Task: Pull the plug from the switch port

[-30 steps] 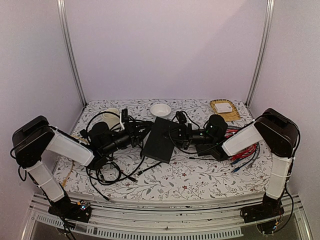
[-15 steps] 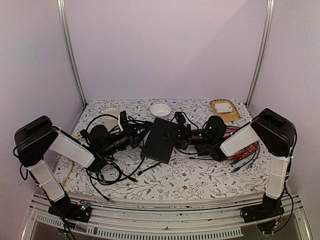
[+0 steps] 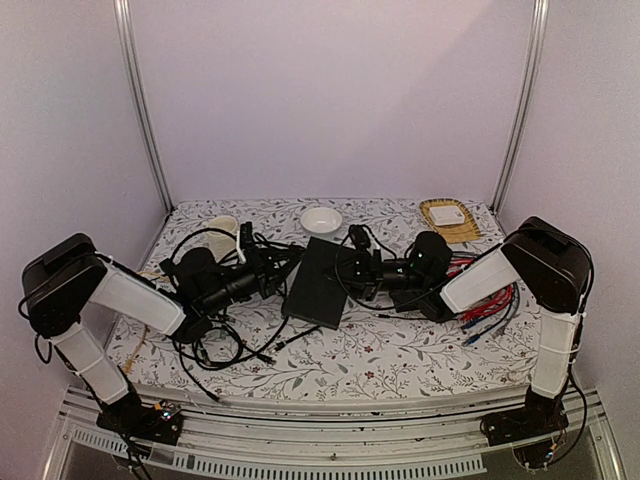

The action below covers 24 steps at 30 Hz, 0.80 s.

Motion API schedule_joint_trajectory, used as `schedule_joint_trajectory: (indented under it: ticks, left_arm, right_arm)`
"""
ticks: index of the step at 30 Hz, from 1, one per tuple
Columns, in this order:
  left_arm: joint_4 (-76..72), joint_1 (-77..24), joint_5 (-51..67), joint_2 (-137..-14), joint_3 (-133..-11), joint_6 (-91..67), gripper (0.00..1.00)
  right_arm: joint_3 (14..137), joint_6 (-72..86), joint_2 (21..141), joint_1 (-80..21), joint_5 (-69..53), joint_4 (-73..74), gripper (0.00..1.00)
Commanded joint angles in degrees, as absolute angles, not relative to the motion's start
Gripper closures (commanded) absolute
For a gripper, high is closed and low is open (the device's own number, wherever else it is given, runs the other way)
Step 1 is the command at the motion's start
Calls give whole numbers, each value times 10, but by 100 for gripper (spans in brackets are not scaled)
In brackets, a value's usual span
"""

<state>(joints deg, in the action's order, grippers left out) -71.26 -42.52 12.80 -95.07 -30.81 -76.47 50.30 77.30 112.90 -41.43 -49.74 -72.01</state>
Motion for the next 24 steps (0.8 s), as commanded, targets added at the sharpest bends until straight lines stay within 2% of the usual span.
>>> schedule_joint_trajectory:
  ticks: [1,9,15,24]
  left_arm:
    - [-639,-418,87,-902,-309,-724,100]
    - [-636,-418,41,-880,-295,-729,100]
    - [-631,-418,66,-889,-296,-732,100]
    - [-395,-414,95,-777,-298,-645,100]
  right_arm:
    - [498,754,1098,-392,-472,-742,98]
    - [481,747,1079,-386,-455,-747,98]
    - [482,746,1076,-383,-453,-744,99]
    - [480,727,1058,-370,-431,-707,98]
